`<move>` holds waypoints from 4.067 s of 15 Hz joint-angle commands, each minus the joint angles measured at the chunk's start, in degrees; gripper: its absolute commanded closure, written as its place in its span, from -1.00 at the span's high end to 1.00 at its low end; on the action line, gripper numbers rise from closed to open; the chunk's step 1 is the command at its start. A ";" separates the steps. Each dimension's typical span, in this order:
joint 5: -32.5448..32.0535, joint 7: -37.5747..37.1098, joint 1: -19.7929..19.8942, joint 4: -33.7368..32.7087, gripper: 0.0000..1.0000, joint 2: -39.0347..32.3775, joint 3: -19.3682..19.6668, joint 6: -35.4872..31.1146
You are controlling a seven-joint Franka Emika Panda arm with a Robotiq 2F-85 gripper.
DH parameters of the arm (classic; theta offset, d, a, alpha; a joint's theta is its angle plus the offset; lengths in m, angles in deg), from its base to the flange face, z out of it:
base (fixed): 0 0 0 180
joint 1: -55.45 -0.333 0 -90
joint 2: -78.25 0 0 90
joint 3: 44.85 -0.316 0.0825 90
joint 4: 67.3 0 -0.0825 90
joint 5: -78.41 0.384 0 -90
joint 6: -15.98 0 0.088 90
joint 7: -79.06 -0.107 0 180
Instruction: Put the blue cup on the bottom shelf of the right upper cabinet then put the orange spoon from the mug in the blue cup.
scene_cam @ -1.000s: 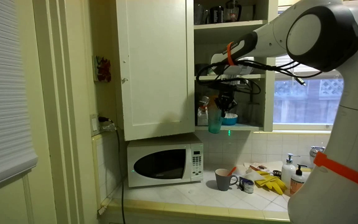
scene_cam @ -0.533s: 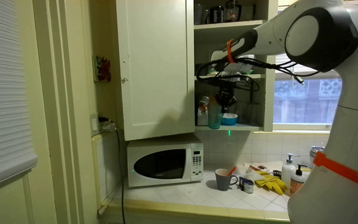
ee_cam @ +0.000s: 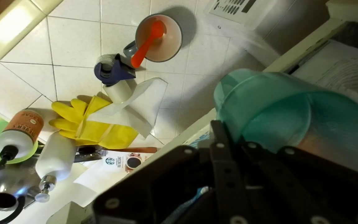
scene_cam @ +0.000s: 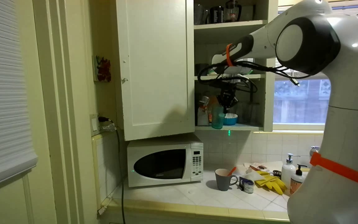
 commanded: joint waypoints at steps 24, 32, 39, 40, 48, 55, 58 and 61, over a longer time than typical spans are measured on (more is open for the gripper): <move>3.64 -0.03 0.22 -15.18 -0.98 -11.29 2.16 7.64; 2.54 -0.27 -0.15 -17.99 0.05 -14.03 2.44 5.89; 1.77 0.08 -0.68 -17.54 1.00 -13.76 2.33 4.71; 1.58 0.21 -0.83 -17.12 1.00 -13.34 2.25 4.39; -3.15 1.27 -1.96 -12.86 1.00 -10.24 1.05 -4.86; -6.34 0.64 -3.22 -8.23 1.00 -5.78 0.32 -6.32; -7.89 0.76 -3.82 -4.87 1.00 -2.06 -0.22 -6.46; -8.03 1.28 -3.80 1.76 1.00 3.94 -1.13 -9.95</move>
